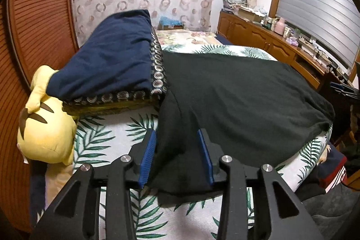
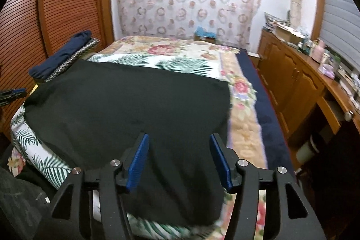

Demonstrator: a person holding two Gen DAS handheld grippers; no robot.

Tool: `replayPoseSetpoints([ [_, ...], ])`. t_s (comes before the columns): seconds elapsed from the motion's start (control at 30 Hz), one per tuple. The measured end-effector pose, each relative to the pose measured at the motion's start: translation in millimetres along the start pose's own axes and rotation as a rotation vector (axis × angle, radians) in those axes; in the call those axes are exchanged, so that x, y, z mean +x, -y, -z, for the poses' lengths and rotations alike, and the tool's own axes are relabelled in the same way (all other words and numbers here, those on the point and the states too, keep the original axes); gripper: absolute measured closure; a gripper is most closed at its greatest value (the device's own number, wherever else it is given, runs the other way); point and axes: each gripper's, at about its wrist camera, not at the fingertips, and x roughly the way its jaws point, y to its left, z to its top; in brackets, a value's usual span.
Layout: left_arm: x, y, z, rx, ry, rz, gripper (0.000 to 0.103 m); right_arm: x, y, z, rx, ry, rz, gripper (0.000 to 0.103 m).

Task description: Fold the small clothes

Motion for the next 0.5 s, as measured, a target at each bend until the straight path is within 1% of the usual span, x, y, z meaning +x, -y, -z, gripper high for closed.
replayPoseSetpoints([
  [0.1, 8, -1, 4, -0.001, -0.02, -0.007, 0.064, 26, -11, -3, -0.004, -0.009, -0.045, 0.045],
  [0.23, 18, -3, 10, -0.01, -0.052, -0.004, 0.064, 58, -12, -2, -0.008, -0.032, -0.091, 0.045],
  [0.33, 21, -5, 14, -0.014, -0.064, -0.003, 0.064, 76, -15, -2, -0.016, -0.053, -0.104, 0.045],
  [0.5, 23, -5, 18, -0.013, -0.073, -0.005, 0.063, 89, -11, -2, -0.028, -0.085, -0.115, 0.045],
])
